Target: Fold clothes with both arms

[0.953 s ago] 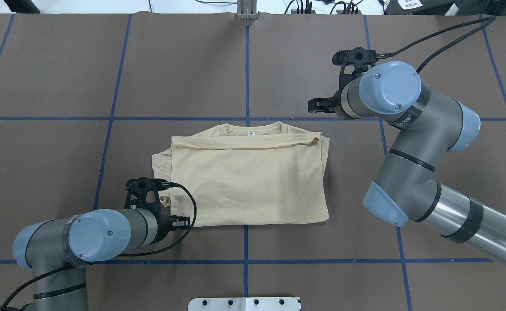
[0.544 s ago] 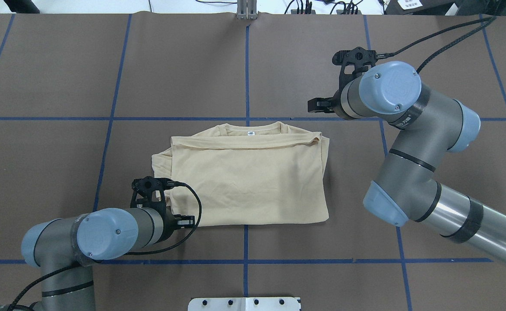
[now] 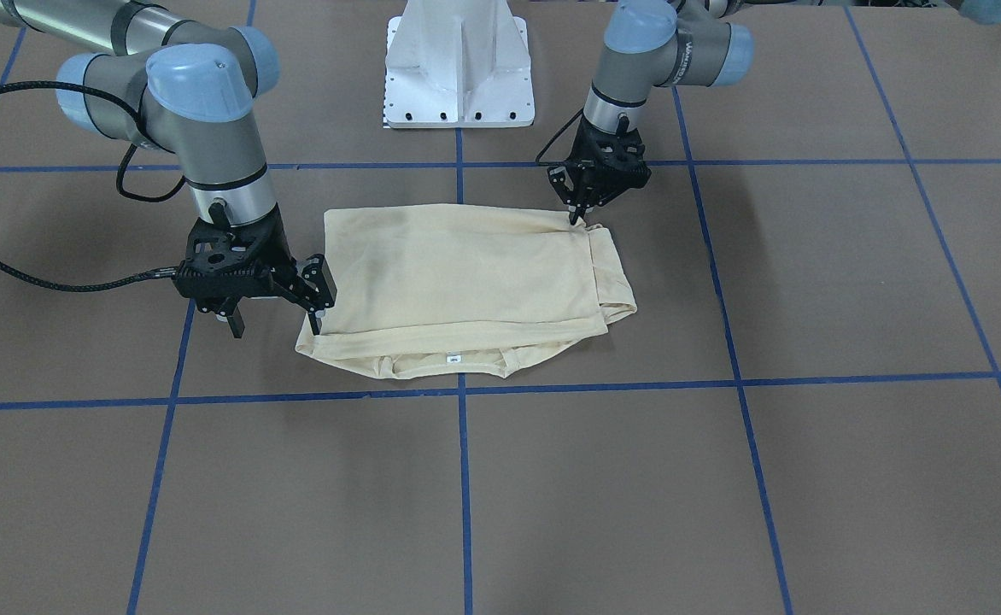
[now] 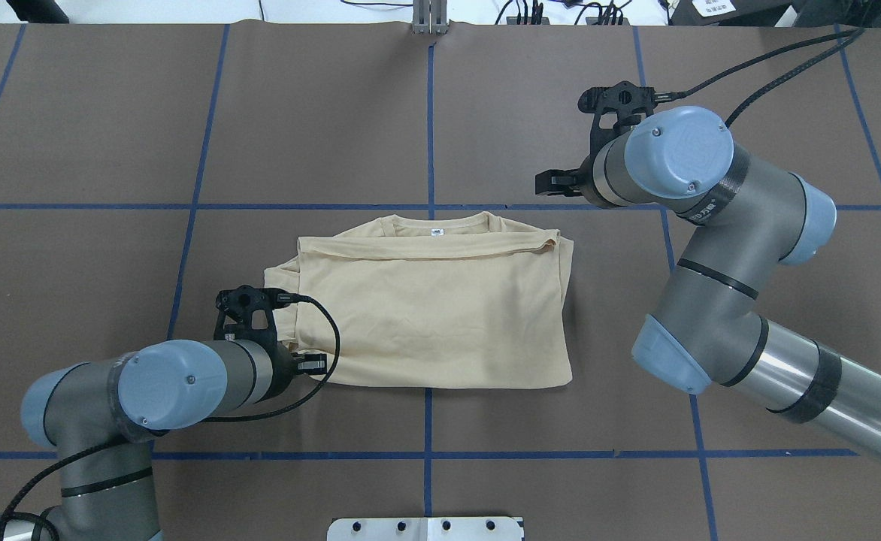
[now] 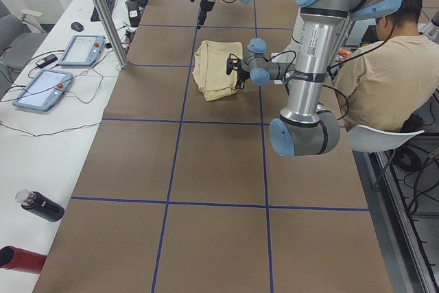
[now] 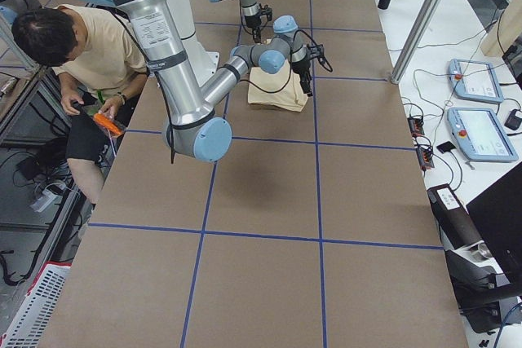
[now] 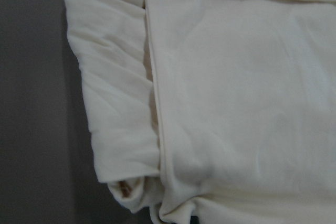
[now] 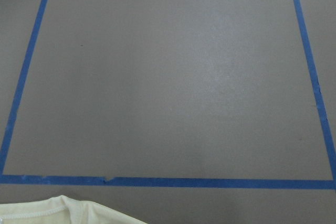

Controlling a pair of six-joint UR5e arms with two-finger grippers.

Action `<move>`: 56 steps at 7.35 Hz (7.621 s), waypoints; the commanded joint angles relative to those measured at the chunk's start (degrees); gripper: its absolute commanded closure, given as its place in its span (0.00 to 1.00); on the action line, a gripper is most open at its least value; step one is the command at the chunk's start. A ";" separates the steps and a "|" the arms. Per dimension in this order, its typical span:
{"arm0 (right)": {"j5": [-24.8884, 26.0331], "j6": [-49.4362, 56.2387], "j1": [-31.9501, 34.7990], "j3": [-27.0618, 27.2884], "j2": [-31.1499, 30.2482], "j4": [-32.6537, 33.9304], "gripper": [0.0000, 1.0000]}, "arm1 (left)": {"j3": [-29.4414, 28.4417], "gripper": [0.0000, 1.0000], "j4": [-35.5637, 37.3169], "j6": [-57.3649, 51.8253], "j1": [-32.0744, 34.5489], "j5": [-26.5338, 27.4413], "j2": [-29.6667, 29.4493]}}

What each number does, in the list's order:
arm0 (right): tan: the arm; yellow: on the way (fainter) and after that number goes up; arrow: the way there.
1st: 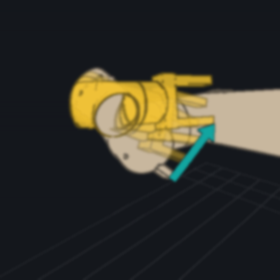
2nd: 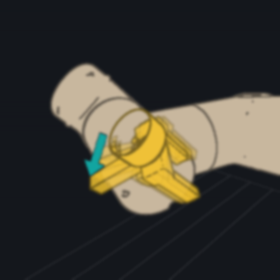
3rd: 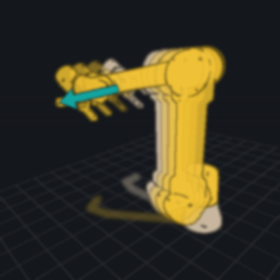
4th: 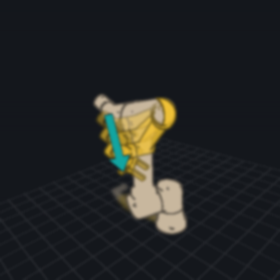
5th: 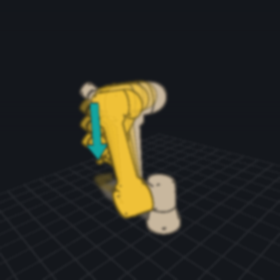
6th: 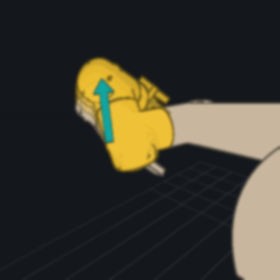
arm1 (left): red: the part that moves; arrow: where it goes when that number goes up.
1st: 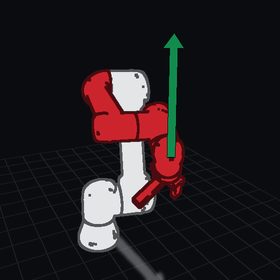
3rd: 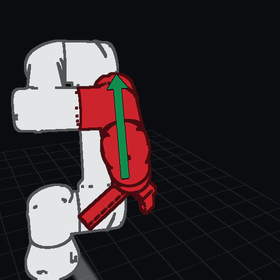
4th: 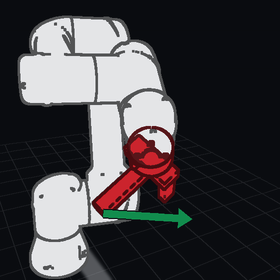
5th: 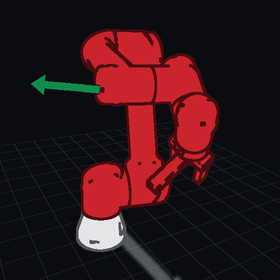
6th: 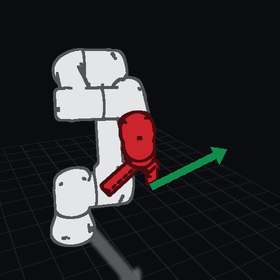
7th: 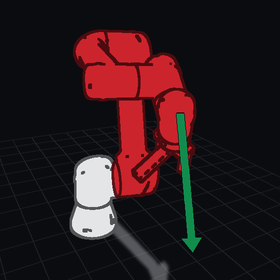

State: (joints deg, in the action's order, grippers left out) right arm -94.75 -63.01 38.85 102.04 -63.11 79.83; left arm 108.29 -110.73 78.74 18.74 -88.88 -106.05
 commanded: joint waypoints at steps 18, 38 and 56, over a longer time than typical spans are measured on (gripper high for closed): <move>14.39 -28.04 -15.73 -14.37 19.15 6.68 0.07 | -40.70 0.00 -24.35 -38.40 31.62 -7.89 -20.17; 12.91 -19.08 -19.94 1.15 0.53 2.00 0.30 | -40.70 0.00 -25.23 -37.61 31.54 -7.80 -19.99; -2.46 0.95 -19.51 -9.40 15.47 32.67 0.00 | -40.53 0.00 -25.23 -37.61 31.45 -7.80 -19.64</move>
State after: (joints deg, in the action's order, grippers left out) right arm -97.39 -63.65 19.26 92.60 -47.13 111.90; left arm 67.71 -135.97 41.13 50.19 -96.68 -125.68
